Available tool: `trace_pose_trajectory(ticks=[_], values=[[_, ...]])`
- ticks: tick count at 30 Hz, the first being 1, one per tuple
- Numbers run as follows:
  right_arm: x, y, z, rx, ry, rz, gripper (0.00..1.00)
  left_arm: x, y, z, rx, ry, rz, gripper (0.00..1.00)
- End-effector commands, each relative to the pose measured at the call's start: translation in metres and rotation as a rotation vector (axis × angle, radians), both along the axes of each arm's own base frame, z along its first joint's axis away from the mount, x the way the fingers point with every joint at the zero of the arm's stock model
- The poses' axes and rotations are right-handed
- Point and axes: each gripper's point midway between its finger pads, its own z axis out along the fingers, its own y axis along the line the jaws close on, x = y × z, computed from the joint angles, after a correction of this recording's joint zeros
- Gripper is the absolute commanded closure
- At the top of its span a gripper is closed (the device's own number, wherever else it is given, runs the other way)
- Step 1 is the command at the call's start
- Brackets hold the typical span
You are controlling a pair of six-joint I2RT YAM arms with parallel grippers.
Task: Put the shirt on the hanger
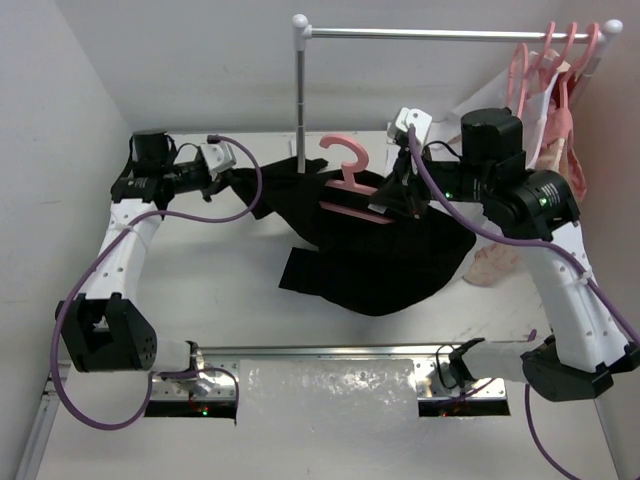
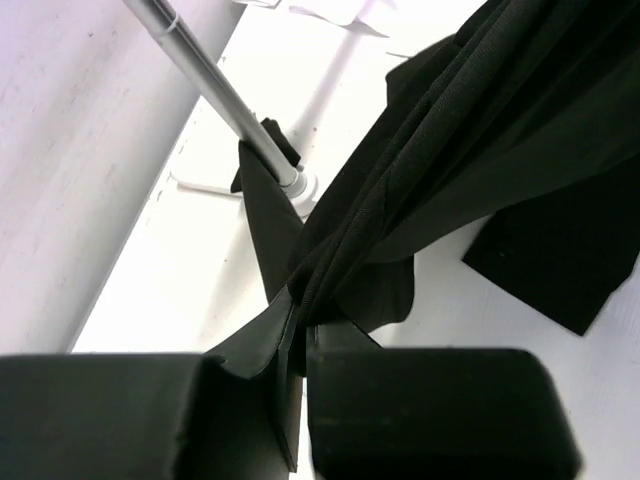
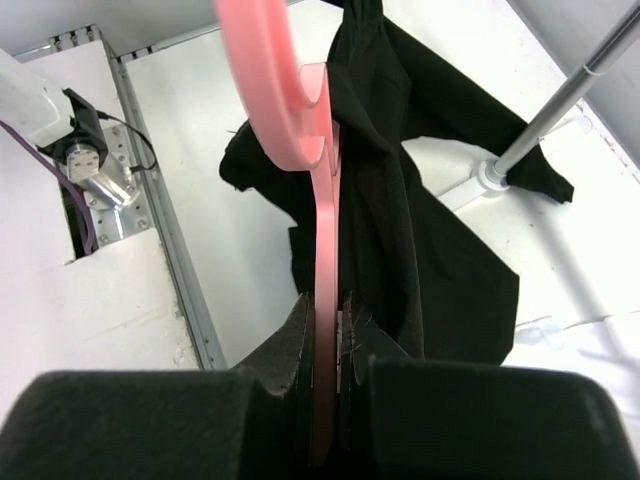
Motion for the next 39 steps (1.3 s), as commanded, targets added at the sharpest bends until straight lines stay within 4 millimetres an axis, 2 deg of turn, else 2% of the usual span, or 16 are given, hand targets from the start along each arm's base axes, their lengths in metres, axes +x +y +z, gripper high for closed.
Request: trace_pose_trajectory(ticks=[1,6,11,13,14,15,17,18,21,24,26,27,28,30,31,39], values=[[-0.012,-0.003,0.029,0.057,-0.103,0.024,1.00,0.007,0.013,0.011,0.021,-0.034,0.040,1.00],[-0.014,-0.001,0.033,0.076,-0.106,0.034,1.00,0.011,0.015,0.007,0.011,-0.020,0.061,1.00],[-0.017,-0.005,0.033,0.069,-0.114,0.020,1.00,0.036,0.031,0.004,0.010,-0.026,0.191,1.00],[-0.012,-0.004,0.029,0.078,-0.104,0.004,1.00,0.031,0.025,0.001,0.007,0.000,0.141,1.00],[-0.010,-0.002,0.027,0.087,-0.099,0.003,1.00,0.023,0.019,0.005,-0.001,0.013,0.110,0.92],[-0.008,0.001,0.026,0.098,-0.093,0.006,1.00,0.016,0.011,0.012,-0.025,0.004,0.061,0.64],[-0.003,0.012,0.019,0.135,-0.064,0.030,1.00,0.006,0.001,0.022,-0.044,-0.017,0.032,0.37],[0.000,0.014,0.016,0.141,-0.050,0.029,1.00,0.001,-0.001,0.040,-0.049,-0.077,0.037,0.17],[0.014,0.019,0.001,0.120,-0.023,0.014,1.00,-0.014,-0.005,0.085,-0.099,-0.179,0.059,0.08],[0.022,0.026,-0.013,0.114,0.009,0.026,1.00,-0.036,-0.013,0.129,-0.129,-0.272,0.024,0.07],[0.027,0.030,-0.020,0.121,0.016,0.032,1.00,-0.050,-0.027,0.137,-0.140,-0.242,-0.045,0.07],[0.029,0.033,-0.024,0.126,0.028,0.034,1.00,-0.056,-0.034,0.157,-0.134,-0.273,-0.066,0.07],[0.033,0.035,-0.028,0.132,0.027,0.039,1.00,-0.063,-0.058,0.158,-0.129,-0.267,-0.124,0.07],[0.035,0.042,-0.036,0.143,0.056,0.066,1.00,-0.060,-0.075,0.147,-0.077,-0.233,-0.102,0.07],[0.038,0.045,-0.038,0.150,0.062,0.069,1.00,-0.068,-0.096,0.149,-0.070,-0.234,-0.158,0.07],[0.049,0.056,-0.064,0.130,0.117,0.096,1.00,-0.059,-0.142,0.155,-0.054,-0.201,-0.207,0.03]])
